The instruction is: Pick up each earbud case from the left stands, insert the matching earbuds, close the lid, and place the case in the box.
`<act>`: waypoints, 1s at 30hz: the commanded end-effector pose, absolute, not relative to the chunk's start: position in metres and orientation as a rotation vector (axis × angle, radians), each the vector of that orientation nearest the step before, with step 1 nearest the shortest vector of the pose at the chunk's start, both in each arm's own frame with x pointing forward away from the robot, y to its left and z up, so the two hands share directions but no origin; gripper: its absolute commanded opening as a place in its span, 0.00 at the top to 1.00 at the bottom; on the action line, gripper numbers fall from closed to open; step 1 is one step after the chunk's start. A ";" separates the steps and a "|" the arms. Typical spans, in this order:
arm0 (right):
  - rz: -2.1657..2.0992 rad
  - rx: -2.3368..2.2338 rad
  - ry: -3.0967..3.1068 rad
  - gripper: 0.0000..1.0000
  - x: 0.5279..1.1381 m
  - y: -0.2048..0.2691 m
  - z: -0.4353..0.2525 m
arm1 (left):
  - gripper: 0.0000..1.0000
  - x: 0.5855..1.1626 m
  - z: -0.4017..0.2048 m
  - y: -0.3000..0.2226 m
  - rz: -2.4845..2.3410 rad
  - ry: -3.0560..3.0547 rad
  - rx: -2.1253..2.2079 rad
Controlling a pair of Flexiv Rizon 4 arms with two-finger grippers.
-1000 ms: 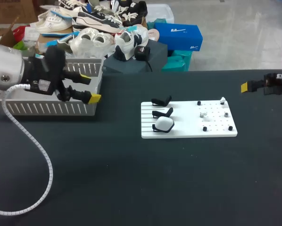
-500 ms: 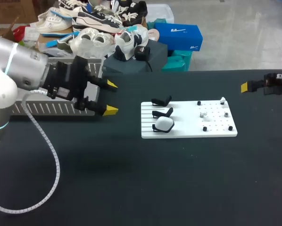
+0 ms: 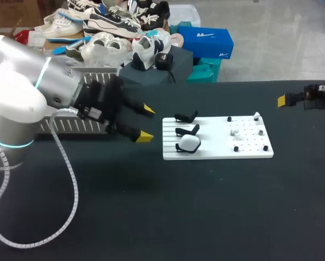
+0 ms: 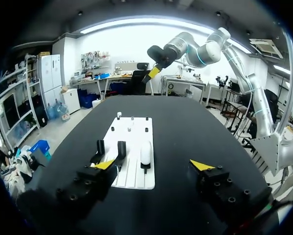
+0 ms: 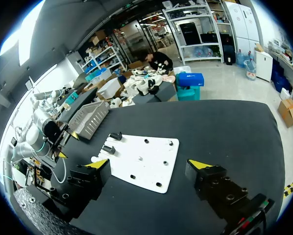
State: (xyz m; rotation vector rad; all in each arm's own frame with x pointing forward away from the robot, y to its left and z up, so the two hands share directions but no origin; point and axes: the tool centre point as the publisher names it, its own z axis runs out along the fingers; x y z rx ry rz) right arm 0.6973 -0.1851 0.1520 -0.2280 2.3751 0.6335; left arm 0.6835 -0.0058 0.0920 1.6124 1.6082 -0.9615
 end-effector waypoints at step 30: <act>0.641 -0.233 2.373 0.00 0.699 -0.186 0.150 | 0.53 0.691 0.040 -0.058 -0.979 1.566 1.551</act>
